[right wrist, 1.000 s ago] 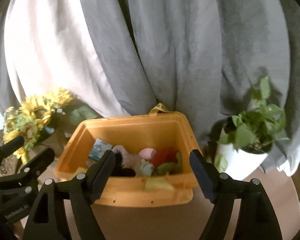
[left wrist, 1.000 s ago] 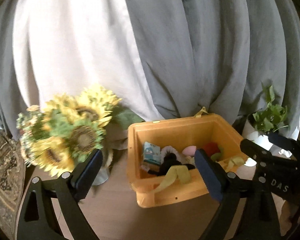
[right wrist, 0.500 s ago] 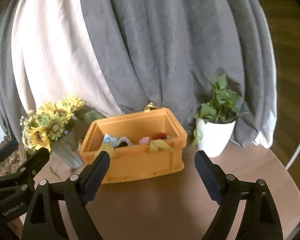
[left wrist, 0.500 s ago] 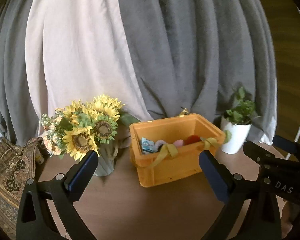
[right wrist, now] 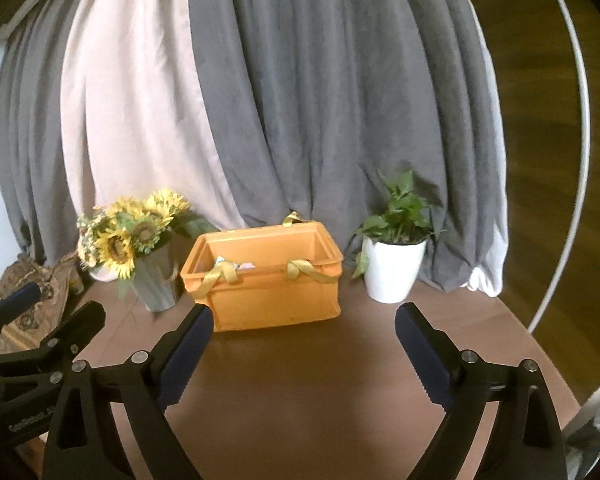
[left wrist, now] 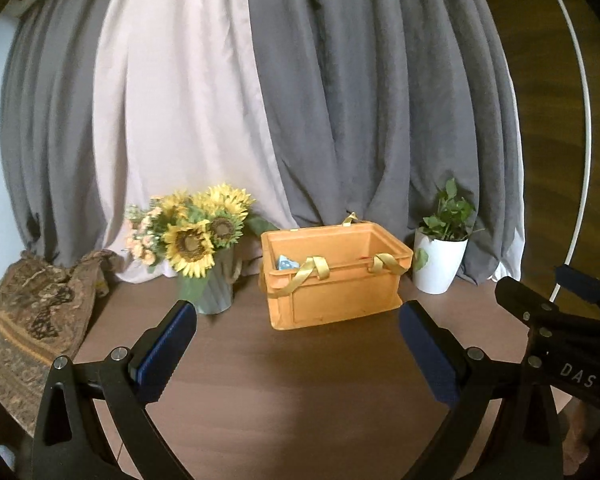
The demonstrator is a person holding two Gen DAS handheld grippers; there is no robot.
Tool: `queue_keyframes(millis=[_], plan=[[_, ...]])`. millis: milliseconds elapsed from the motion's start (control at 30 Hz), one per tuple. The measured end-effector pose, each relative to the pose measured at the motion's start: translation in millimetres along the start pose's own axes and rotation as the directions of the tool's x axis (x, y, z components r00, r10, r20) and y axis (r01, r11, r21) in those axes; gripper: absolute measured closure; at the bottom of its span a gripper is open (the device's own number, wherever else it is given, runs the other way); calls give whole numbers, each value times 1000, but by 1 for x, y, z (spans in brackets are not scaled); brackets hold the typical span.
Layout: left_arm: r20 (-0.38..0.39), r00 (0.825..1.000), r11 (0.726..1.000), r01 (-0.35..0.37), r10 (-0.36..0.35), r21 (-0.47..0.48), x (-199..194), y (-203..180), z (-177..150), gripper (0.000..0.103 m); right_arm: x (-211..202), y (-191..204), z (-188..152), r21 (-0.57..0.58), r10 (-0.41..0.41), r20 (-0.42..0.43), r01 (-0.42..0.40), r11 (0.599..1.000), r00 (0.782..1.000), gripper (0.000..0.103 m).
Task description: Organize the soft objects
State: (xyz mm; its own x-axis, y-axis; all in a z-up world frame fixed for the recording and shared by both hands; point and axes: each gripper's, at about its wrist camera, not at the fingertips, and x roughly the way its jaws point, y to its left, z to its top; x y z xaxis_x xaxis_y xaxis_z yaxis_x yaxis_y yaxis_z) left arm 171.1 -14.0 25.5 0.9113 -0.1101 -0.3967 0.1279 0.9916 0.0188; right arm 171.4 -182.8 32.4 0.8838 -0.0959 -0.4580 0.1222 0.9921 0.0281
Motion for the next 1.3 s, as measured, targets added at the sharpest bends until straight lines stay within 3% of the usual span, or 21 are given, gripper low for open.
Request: queue_keyframes(millis=[467,1300], plan=[[42,996,996,-86,84,30,-91,-23,-34,0,-82,-31,-41,7,0,10,0,1000,1000,9],[74,992,995,-101,99,17,-143,-22,-44,0,-133,-34,-54,16,2,42,-3,1000,999,9]])
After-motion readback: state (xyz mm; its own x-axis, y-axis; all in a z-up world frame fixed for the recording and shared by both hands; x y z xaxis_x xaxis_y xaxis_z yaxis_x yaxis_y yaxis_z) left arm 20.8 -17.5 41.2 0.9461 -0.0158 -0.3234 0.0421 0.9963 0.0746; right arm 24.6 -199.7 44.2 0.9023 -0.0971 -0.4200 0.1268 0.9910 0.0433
